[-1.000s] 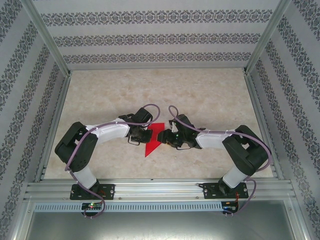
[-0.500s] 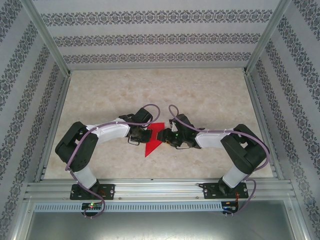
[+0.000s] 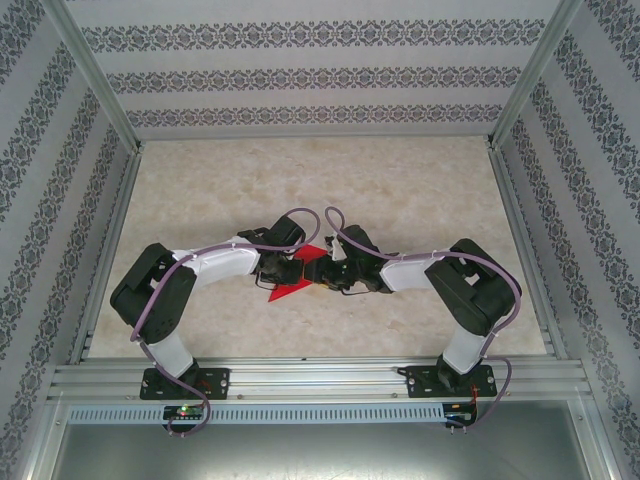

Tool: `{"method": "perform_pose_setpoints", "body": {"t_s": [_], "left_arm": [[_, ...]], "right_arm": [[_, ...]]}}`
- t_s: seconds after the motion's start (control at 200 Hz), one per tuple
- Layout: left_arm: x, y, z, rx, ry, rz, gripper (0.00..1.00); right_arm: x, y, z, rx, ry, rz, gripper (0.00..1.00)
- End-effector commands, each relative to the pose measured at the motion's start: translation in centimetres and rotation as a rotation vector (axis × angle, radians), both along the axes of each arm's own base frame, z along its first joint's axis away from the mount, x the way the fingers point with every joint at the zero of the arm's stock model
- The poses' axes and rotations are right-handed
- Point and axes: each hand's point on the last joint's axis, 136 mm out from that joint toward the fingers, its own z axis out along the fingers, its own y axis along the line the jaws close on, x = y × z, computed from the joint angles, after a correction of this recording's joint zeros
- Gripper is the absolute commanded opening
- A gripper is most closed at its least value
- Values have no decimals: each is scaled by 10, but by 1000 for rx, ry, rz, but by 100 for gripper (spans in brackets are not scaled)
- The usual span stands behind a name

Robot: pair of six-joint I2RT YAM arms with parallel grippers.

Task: Fold a paper plane with a square sheet of paper (pick it up from the middle)
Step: Fourth fold the wing at the center of the table.

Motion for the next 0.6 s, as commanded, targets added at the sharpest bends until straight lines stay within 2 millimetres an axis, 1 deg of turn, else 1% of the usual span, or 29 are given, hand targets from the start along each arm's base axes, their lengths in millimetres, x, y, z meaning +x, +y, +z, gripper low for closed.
{"method": "perform_pose_setpoints", "body": {"t_s": [0.0,0.12,0.18,0.23,0.315,0.385,0.445,0.505,0.594], "left_arm": [[-1,17,10,54,-35,45,6],[8,36,19,68,-66,120,6],[10,42,18,47,-51,141,7],[11,43,15,24,-28,144,7],[7,37,9,-1,10,120,8],[4,40,3,10,32,129,8],[1,42,-1,16,40,133,9],[-1,42,-3,16,46,133,9],[-2,43,-6,19,51,128,10]], "right_arm": [[10,6,3,9,-29,-19,43],[16,7,1,22,-12,-76,43],[19,7,-1,27,7,-110,43],[21,9,-2,33,14,-131,43],[22,8,-6,29,29,-165,44],[22,8,-7,26,30,-176,45],[20,14,-4,48,26,-153,44],[21,21,4,85,7,-128,44],[20,25,5,85,-1,-105,45]]}}
